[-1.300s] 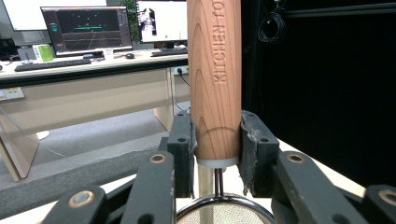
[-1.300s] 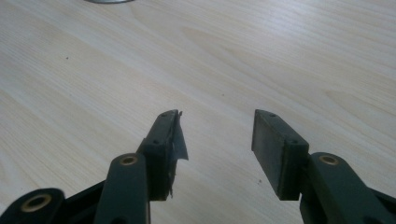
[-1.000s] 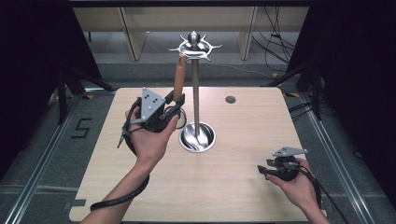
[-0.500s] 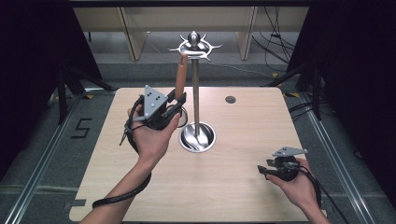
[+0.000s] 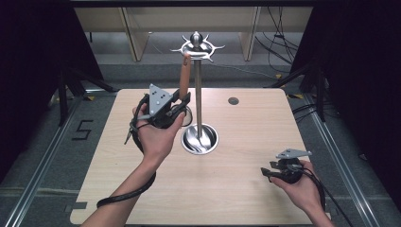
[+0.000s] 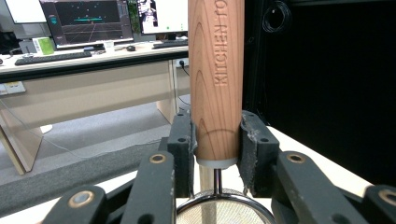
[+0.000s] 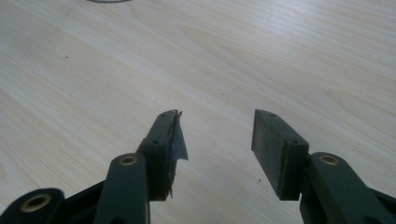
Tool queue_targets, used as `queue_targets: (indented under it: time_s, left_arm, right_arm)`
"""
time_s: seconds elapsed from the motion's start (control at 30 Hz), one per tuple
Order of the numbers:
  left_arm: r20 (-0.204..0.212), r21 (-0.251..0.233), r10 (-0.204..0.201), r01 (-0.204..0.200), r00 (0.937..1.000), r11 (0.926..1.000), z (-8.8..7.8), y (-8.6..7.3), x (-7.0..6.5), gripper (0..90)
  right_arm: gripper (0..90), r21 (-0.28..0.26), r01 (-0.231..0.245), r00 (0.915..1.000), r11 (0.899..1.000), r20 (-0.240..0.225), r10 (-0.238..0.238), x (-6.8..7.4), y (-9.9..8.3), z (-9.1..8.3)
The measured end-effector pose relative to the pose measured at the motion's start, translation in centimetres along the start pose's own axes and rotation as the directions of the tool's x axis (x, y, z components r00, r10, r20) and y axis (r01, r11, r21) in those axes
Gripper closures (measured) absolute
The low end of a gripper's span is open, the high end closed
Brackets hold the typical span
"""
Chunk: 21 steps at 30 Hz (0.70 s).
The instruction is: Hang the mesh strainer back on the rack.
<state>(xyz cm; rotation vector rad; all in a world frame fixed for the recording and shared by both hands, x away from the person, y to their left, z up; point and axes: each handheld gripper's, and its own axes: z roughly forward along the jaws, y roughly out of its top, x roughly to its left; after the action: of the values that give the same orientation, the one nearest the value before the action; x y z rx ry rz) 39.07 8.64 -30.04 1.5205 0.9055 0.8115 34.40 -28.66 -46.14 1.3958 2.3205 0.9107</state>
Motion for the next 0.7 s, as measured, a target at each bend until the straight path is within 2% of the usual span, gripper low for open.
queue_targets:
  time_s: [0.07,0.13,0.17,0.2,0.23,0.3,0.33,0.37,0.43,0.47,0.5,0.53,0.57,0.63,0.67,0.7]
  left_arm:
    - [0.004,0.007,-0.019,0.019,0.9998,0.9998,0.1,0.0,-0.1,68.2]
    - [0.004,0.011,-0.019,0.019,0.9998,0.9998,0.3,-0.1,-0.1,68.2]
    - [-0.002,0.009,-0.001,0.001,1.0,1.0,0.3,0.0,0.0,68.2]
    - [0.003,0.015,-0.015,0.015,0.9999,0.9998,0.4,-0.1,-0.1,68.2]
    - [-0.002,0.013,-0.002,0.002,1.0,0.9999,0.5,-0.1,0.0,68.2]
    - [0.0,0.014,-0.002,0.002,1.0,0.9999,0.6,-0.1,0.0,68.2]
    - [0.005,0.024,-0.019,0.019,0.9998,0.9995,0.7,-0.2,-0.1,68.2]
    - [0.007,0.026,-0.02,0.02,0.9998,0.9995,0.7,-0.2,-0.2,68.2]
    - [0.008,0.029,-0.022,0.022,0.9997,0.9994,0.9,-0.2,-0.2,68.1]
    - [0.003,0.028,-0.004,0.004,1.0,0.9996,0.9,-0.2,-0.1,68.1]
    - [0.01,0.034,-0.018,0.018,0.9998,0.9993,0.9,-0.2,-0.2,68.1]
    - [0.01,0.034,-0.024,0.024,0.9997,0.9991,1.0,-0.2,-0.2,68.1]
    - [0.005,0.032,-0.007,0.007,1.0,0.9995,1.0,-0.2,-0.1,68.1]
    - [0.015,0.045,-0.024,0.023,0.9996,0.9987,1.1,-0.4,-0.1,68.1]
    - [0.01,0.043,-0.005,0.005,0.9999,0.9991,1.1,-0.4,0.0,68.1]
    - [0.016,0.051,-0.023,0.023,0.9996,0.9985,1.2,-0.5,-0.1,68.0]
  right_arm:
    - [52.1,0.0,0.003,1.0,1.0,0.001,-0.003,0.0,0.0,0.0]
    - [52.1,0.0,0.003,1.0,1.0,0.0,-0.003,0.0,0.0,0.0]
    - [52.1,-0.001,0.003,1.0,1.0,0.0,-0.003,0.0,0.0,0.0]
    - [52.0,-0.001,0.004,1.0,1.0,0.001,-0.004,0.0,0.0,0.0]
    - [52.1,0.0,0.004,1.0,1.0,0.001,-0.004,0.0,0.0,0.0]
    - [52.1,-0.001,0.004,1.0,1.0,-0.001,-0.004,0.0,0.0,0.0]
    - [52.1,-0.003,0.008,1.0,1.0,0.0,-0.008,-0.1,0.0,0.0]
    - [52.1,0.003,-0.007,1.0,1.0,0.0,0.007,0.1,0.0,0.0]
    - [52.1,-0.002,0.011,0.9999,1.0,0.0,-0.011,0.0,0.0,0.0]
    - [52.1,-0.002,0.011,0.9999,1.0,0.002,-0.011,0.0,0.0,0.0]
    - [52.1,-0.011,0.029,0.9996,1.0,0.006,-0.029,-0.1,-0.1,0.1]
    - [52.1,-0.009,0.024,0.9997,1.0,0.004,-0.024,-0.1,0.0,0.1]
    - [52.1,-0.011,0.029,0.9996,1.0,0.006,-0.029,-0.1,-0.1,0.1]
    - [52.1,-0.013,0.033,0.9994,0.999,0.007,-0.033,-0.1,-0.1,0.2]
    - [52.1,-0.013,0.035,0.9994,0.999,0.006,-0.035,-0.1,0.0,0.1]
    - [52.0,-0.003,0.012,0.9999,1.0,0.001,-0.012,0.0,0.0,0.0]
